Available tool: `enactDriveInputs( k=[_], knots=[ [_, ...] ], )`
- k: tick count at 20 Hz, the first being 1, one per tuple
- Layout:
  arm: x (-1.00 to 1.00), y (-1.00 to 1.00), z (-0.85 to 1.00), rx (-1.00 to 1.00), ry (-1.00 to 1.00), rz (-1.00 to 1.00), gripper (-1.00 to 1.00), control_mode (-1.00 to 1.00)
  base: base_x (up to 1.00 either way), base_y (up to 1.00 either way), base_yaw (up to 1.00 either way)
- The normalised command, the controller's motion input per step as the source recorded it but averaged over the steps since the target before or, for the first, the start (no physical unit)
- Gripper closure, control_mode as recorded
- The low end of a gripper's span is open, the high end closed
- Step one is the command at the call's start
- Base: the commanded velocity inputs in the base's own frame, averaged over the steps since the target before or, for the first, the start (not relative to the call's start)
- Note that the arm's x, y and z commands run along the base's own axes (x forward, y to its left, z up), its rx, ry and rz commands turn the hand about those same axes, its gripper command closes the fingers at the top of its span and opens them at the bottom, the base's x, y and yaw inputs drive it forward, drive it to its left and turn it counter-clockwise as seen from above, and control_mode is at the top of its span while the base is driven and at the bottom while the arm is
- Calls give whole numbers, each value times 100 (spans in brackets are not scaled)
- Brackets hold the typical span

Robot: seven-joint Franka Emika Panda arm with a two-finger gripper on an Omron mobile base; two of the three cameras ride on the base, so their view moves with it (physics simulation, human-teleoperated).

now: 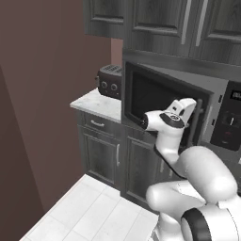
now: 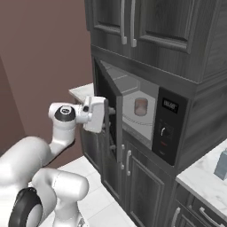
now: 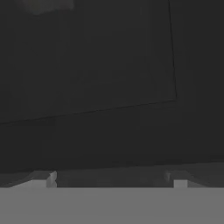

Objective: Place the microwavable item in the microwave. Then, close the microwave door and press the start button.

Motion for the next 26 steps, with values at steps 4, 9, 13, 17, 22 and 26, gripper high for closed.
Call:
enactDriveInputs(
  k=[4, 9, 13, 17, 22, 26],
  knots=[
    [57, -23, 5, 2, 0, -1, -100, -100, 0, 0, 0],
    [65, -8, 0, 2, 0, 0, -100, -100, 0, 0, 0],
    [49, -16, 0, 2, 0, 0, -100, -100, 0, 0, 0],
    [46, -23, 0, 2, 0, 0, -100, -100, 0, 0, 0],
    [42, -34, 0, 2, 0, 0, -100, -100, 0, 0, 0],
    [30, -39, -1, 3, 0, 1, -100, -100, 0, 0, 0]
  ],
)
